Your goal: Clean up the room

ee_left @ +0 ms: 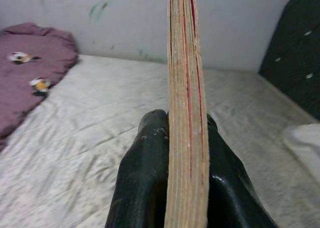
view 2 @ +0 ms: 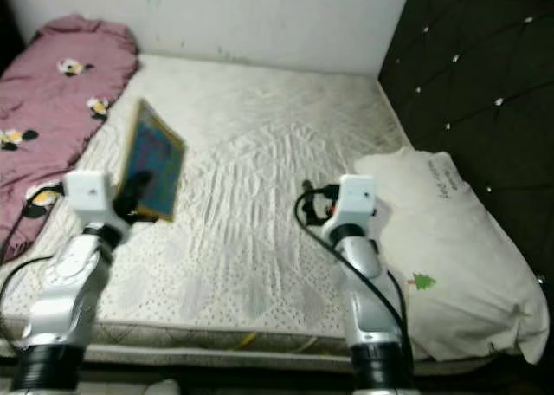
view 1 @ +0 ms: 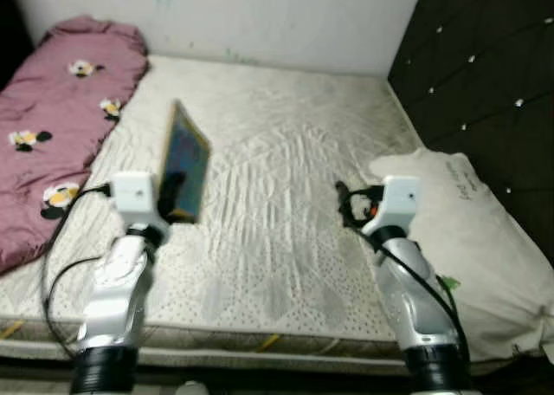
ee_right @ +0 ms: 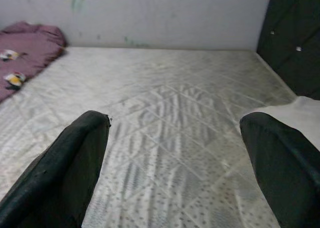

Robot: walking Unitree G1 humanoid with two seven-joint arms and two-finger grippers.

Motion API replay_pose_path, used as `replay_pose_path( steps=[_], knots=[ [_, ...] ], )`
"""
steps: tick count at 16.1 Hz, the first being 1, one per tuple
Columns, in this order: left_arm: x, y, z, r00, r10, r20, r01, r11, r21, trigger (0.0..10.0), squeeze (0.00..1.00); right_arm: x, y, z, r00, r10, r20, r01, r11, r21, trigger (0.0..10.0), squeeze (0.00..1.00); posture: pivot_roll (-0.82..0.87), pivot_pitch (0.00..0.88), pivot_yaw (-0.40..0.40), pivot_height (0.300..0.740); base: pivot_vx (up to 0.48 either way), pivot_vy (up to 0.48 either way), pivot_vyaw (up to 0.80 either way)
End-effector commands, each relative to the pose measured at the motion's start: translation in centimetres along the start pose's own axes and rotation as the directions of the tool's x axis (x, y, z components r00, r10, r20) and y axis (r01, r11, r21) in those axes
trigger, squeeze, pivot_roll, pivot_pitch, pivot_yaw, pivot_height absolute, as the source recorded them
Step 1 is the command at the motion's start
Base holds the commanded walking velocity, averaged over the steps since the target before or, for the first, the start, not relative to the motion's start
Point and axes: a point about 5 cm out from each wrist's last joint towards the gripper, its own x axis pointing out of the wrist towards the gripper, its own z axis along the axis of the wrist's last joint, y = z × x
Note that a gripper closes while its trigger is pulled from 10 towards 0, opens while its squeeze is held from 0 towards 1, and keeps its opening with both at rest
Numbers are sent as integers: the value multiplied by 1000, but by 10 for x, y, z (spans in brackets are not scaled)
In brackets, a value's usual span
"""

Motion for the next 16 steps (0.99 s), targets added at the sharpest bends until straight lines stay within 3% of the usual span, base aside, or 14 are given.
replay_pose_path(
  steps=[1,6,16],
  knots=[
    [-1,-4,4,1000,-20,23,20,1000,12,10000,0,-1,-11,2,999,-31,9,32,999,-18,10000,0,-37,0,-69,740,0,-247,0],
    [-13,6,-9,1000,21,-21,-21,1000,7,10000,0,-3,-18,-3,999,-39,-8,39,998,-39,10000,0,-36,0,-73,740,0,-248,0],
    [-10,4,-8,1000,11,-17,-11,1000,4,10000,0,-1,-18,-4,999,-32,-10,31,998,-50,10000,0,-35,0,-80,740,0,-255,0]
  ],
)
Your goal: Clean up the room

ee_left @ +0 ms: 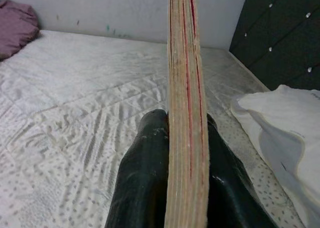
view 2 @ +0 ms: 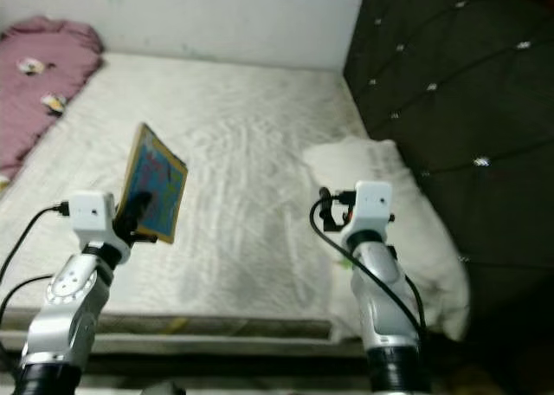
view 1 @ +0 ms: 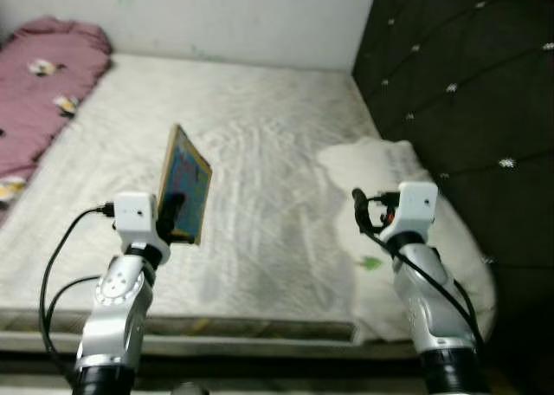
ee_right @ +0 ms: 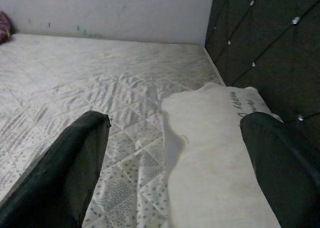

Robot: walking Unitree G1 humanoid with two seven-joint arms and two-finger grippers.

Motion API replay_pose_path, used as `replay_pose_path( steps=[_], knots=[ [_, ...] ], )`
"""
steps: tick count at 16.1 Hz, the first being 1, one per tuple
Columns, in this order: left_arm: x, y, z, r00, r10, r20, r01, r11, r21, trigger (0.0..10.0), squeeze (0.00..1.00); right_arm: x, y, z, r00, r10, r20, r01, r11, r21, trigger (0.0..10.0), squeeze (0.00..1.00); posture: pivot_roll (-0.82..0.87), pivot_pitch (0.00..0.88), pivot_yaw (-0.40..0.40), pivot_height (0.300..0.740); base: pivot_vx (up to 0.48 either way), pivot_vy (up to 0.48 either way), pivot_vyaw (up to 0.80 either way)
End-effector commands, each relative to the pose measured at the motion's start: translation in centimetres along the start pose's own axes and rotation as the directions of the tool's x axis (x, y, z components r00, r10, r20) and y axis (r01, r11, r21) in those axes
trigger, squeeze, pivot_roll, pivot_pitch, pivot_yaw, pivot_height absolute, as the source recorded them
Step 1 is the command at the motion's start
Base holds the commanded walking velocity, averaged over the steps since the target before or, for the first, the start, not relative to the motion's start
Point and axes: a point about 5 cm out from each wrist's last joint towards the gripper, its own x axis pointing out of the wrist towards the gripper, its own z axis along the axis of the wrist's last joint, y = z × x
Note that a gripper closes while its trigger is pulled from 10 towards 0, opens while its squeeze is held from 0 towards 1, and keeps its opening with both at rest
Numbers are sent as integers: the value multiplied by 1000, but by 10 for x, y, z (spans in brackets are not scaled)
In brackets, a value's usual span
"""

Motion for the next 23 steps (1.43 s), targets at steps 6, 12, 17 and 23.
replay_pose_path(
  steps=[6,12,17,23],
  knots=[
    [3,0,10,999,5,47,-5,1000,5,10000,0,3,3,3,1000,17,10,-17,1000,-6,10000,0,-37,0,-81,740,0,0,0],
    [5,0,12,998,8,58,-8,1000,-1,10000,0,3,3,2,1000,10,3,-10,1000,6,10000,0,-40,0,-82,740,0,0,-251],
    [5,-1,12,998,10,56,-10,1000,-3,10000,0,2,2,2,1000,5,2,-5,1000,7,10000,0,-43,0,-83,740,0,0,-179],
    [5,0,11,999,17,51,-16,1000,-14,10000,0,2,1,1,1000,1,-6,-1,1000,9,10000,0,-45,0,-85,740,0,0,-639]
  ],
)
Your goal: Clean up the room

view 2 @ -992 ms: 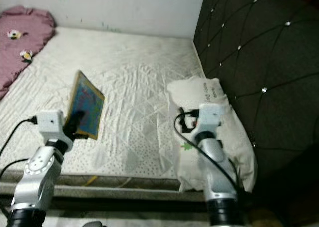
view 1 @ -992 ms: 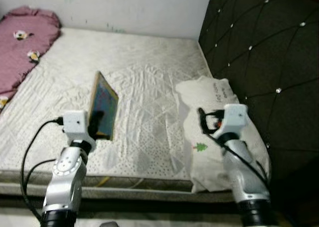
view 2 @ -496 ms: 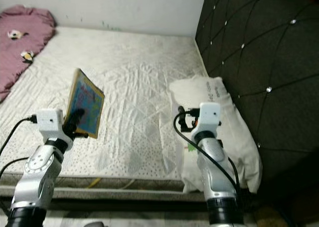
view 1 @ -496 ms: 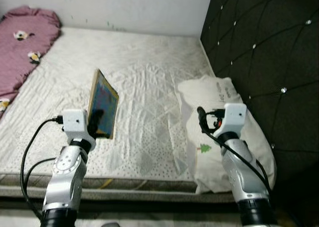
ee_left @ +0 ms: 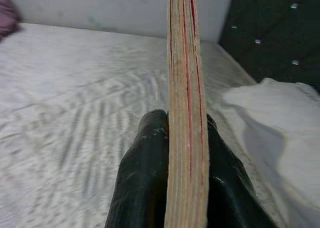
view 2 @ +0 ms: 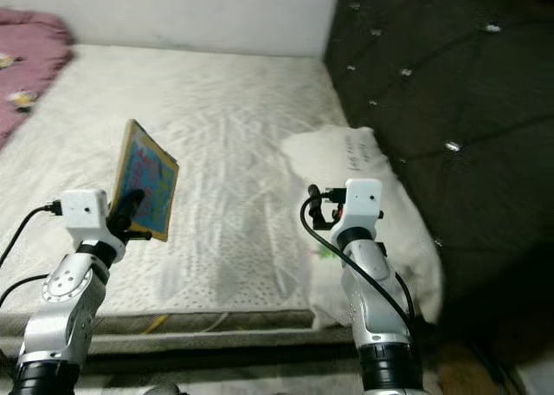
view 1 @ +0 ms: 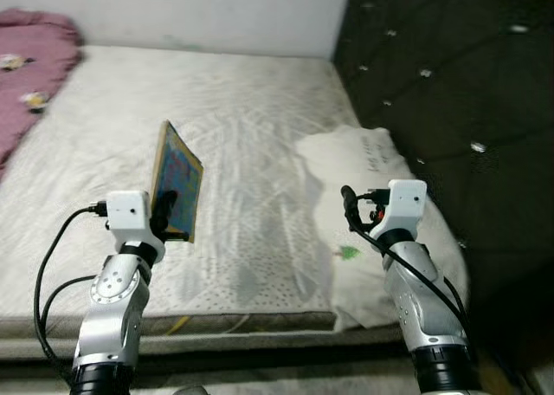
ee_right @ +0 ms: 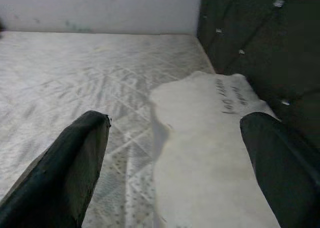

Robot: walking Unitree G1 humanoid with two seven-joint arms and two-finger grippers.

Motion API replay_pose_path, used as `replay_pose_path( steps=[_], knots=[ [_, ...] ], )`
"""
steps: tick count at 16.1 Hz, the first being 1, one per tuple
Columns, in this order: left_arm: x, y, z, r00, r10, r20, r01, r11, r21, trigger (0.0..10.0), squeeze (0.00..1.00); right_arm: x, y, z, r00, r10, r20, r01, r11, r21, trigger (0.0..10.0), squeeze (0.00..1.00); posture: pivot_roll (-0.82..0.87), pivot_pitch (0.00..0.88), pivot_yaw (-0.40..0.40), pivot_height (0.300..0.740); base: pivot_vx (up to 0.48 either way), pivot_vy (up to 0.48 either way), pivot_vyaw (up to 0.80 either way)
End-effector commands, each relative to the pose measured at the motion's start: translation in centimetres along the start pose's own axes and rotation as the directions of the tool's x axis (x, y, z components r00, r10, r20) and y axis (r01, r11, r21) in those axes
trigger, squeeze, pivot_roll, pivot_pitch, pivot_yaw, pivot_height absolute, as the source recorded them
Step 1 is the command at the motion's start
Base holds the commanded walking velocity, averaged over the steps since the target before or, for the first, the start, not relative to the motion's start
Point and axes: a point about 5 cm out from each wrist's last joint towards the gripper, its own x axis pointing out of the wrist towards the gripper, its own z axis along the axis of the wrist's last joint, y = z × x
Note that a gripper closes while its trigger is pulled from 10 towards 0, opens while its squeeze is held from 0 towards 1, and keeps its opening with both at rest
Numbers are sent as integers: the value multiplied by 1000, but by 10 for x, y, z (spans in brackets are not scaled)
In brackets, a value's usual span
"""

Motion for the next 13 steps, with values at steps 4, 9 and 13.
replay_pose_path(
  steps=[4,9,13],
  knots=[
    [3,-3,9,999,-27,38,27,1000,7,10000,0,-1,-6,-1,1000,-27,-15,27,1000,7,10000,0,-50,0,-86,740,0,-63,-505],
    [5,-4,11,998,-32,47,32,999,2,10000,0,-1,-7,-1,999,-32,-11,32,999,4,10000,0,-52,0,-84,740,0,-283,-100],
    [5,-4,10,999,-17,48,17,1000,-3,10000,0,-1,-7,-1,999,-32,-13,32,999,4,10000,0,-51,0,-86,740,0,-136,0]
  ],
)
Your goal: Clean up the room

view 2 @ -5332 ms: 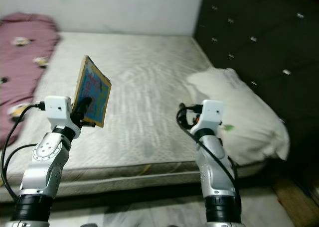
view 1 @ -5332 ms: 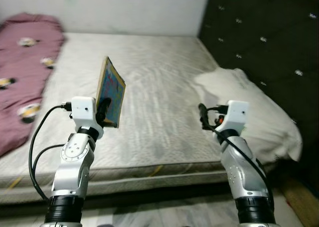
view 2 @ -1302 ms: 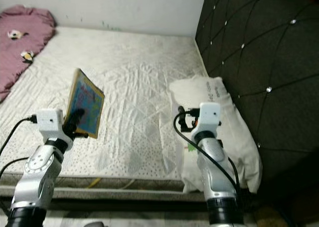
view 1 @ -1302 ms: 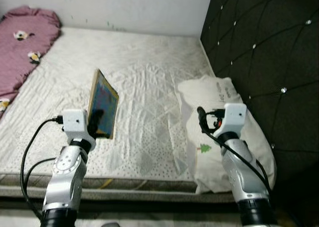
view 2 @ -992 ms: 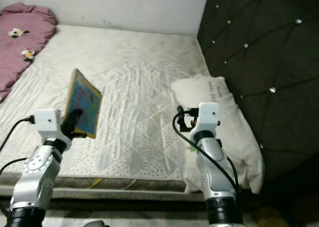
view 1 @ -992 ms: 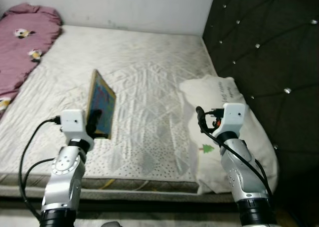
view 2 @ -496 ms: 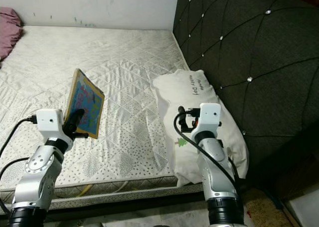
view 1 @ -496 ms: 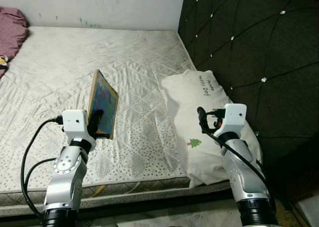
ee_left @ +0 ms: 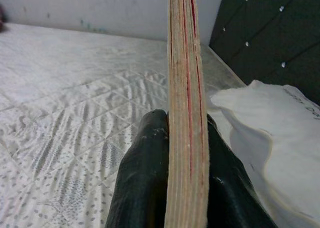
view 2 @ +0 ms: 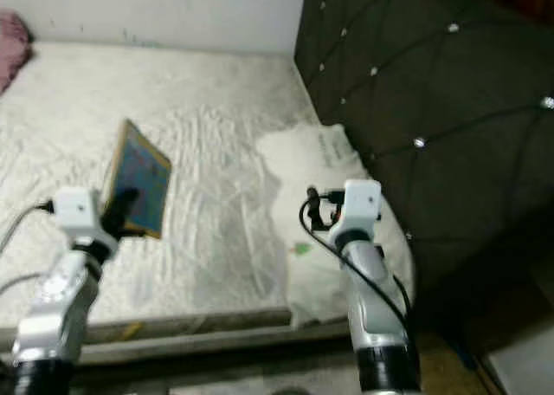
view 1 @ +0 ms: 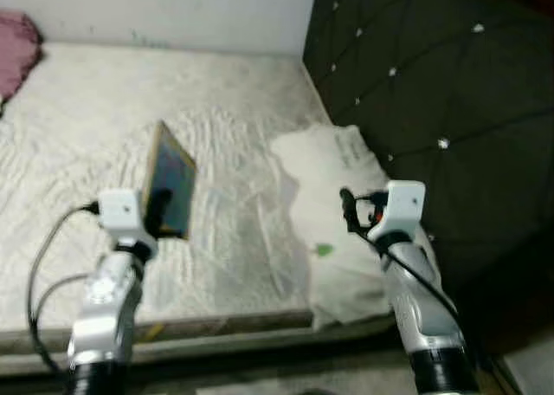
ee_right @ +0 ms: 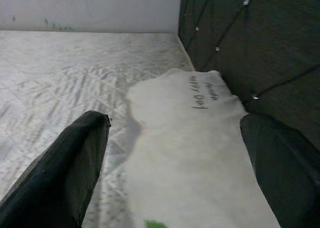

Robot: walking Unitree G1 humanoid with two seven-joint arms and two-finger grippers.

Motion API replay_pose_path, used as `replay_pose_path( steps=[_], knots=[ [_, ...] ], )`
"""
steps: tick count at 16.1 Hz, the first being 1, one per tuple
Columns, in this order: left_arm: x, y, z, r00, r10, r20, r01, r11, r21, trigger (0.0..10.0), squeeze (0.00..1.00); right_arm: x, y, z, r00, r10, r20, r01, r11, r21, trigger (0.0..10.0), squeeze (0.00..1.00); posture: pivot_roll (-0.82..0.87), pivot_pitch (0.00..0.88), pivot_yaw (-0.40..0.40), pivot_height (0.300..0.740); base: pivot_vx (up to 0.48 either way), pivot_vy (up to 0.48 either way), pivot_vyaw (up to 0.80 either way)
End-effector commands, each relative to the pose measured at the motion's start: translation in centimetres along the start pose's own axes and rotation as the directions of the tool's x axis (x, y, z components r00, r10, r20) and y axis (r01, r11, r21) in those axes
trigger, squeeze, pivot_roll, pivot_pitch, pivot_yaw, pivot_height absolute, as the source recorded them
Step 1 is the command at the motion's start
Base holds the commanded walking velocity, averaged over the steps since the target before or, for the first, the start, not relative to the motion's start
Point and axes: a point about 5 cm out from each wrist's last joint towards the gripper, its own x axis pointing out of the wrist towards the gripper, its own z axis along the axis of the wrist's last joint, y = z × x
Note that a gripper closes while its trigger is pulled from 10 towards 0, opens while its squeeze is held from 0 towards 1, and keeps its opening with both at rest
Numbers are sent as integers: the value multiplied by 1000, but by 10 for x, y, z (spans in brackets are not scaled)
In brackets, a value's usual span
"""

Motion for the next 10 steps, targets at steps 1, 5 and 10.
replay_pose_path(
  steps=[1,5,10],
  knots=[
    [3,-12,6,999,-36,34,36,999,-14,10000,0,-1,-10,-1,1000,-29,-9,29,1000,-7,10000,0,-51,0,-87,740,0,0,0],
    [3,-12,4,999,-30,27,31,999,-33,10000,0,-1,-10,-1,1000,-30,-9,30,1000,-8,10000,0,-52,0,-86,740,0,0,0],
    [3,-13,4,999,-34,30,35,999,-34,10000,0,-2,-8,0,1000,-11,-5,11,1000,-20,10000,0,-49,0,-88,740,0,0,0]
  ],
)
